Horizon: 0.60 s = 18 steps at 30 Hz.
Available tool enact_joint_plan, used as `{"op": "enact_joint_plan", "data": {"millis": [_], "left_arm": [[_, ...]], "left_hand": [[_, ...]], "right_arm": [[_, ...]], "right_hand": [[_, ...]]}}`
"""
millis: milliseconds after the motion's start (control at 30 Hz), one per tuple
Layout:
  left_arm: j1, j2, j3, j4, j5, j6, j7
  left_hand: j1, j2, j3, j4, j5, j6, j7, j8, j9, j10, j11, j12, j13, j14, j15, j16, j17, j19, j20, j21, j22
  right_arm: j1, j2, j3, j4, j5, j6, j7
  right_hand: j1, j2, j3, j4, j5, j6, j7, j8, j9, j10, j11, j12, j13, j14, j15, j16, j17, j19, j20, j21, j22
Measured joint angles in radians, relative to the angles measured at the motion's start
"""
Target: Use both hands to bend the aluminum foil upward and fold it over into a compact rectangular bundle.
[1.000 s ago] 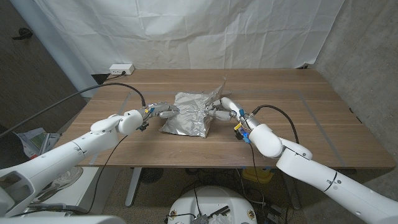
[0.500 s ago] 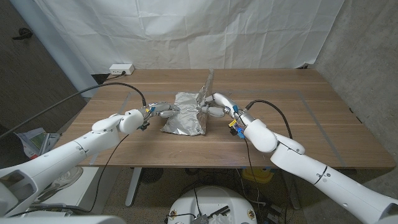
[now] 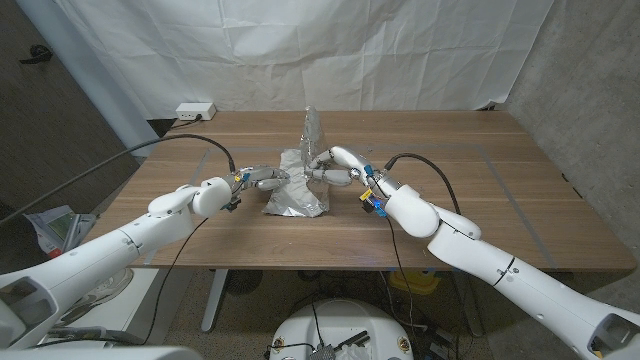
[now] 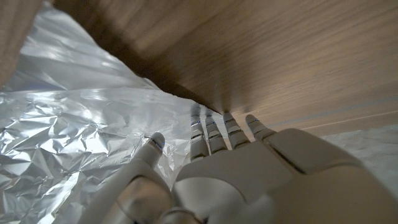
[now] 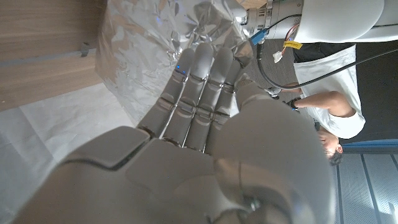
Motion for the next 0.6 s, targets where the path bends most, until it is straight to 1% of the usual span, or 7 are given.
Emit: {"op": "enact_joint_plan", "data": {"millis": [33,133,167,200,233,600], "left_arm": [[0.002,0.001,-0.001,-0.002,0.000,0.000,0.000],[0.008,0.004,-0.003,-0.010,-0.002,0.005,0.000],[0.010,0.005,-0.003,-0.013,-0.003,0.010,0.000],[0.014,0.008,-0.005,-0.017,-0.003,0.010,0.000],[0.016,0.009,-0.006,-0.020,-0.005,0.016,0.000],[0.037,0.025,-0.017,-0.039,-0.010,0.031,0.009]], "left_hand": [[0.000,0.000,0.000,0.000,0.000,0.000,0.000,0.000,0.000,0.000,0.000,0.000,0.000,0.000,0.000,0.000,0.000,0.000,0.000,0.000,0.000],[-0.005,0.005,0.000,0.000,0.000,0.000,0.000,0.000,0.000,0.001,0.001,-0.001,0.000,0.000,0.000,0.000,0.000,0.000,0.000,0.000,0.000],[-0.005,0.005,0.000,0.000,0.000,0.000,0.000,0.000,0.000,0.002,0.003,-0.001,0.000,0.000,0.000,0.000,0.000,0.000,0.000,0.000,0.000],[-0.005,0.005,0.000,0.000,0.000,0.000,0.000,0.000,0.000,0.003,0.003,-0.003,0.000,0.000,0.000,0.000,0.000,0.000,0.000,0.000,0.000],[-0.005,0.005,0.000,0.000,0.000,0.000,0.000,0.000,0.000,0.003,0.003,-0.003,0.000,0.000,0.000,0.000,0.000,0.000,0.000,0.000,0.000],[-0.005,0.005,0.000,0.000,0.000,0.002,-0.002,0.000,0.000,0.003,0.002,-0.003,0.000,0.000,0.000,0.000,0.000,0.000,0.000,-0.004,0.000]], "right_arm": [[0.009,0.015,-0.005,0.013,-0.003,0.002,0.002],[0.009,0.015,-0.005,0.013,-0.010,0.005,0.006],[0.019,0.029,-0.011,0.026,-0.013,0.005,0.007],[0.019,0.029,-0.011,0.026,-0.019,0.004,0.010],[0.030,0.044,-0.021,0.039,-0.023,0.002,0.012],[0.070,0.094,-0.058,0.094,-0.044,-0.017,0.032]], "right_hand": [[0.000,0.000,0.001,0.001,0.000,0.000,0.000,0.001,-0.001,0.000,0.000,0.000,-0.003,0.000,0.000,-0.004,-0.001,0.000,0.000,0.002,-0.002],[0.000,0.000,0.004,0.004,0.000,0.000,0.000,0.001,-0.002,0.000,0.000,-0.004,-0.007,0.000,0.000,-0.012,-0.006,-0.002,0.002,0.006,-0.002],[0.000,0.000,0.004,0.004,0.000,0.000,0.000,0.001,-0.002,0.000,0.000,-0.007,-0.008,0.000,0.000,-0.014,-0.006,-0.003,0.003,0.006,-0.002],[0.000,0.000,0.004,0.004,0.000,0.000,0.000,0.001,-0.002,0.000,0.000,-0.007,-0.010,0.000,0.000,-0.015,-0.006,-0.003,0.003,0.006,-0.004],[0.000,0.000,0.004,0.004,0.000,0.000,0.000,0.001,-0.002,0.000,0.000,-0.007,-0.012,0.000,0.000,-0.017,-0.006,-0.003,0.003,0.008,-0.006],[-0.005,-0.006,0.004,0.004,0.006,0.002,-0.001,0.001,-0.009,0.000,0.000,-0.007,-0.010,0.011,0.000,-0.029,-0.003,-0.003,0.003,0.019,-0.012]]}}
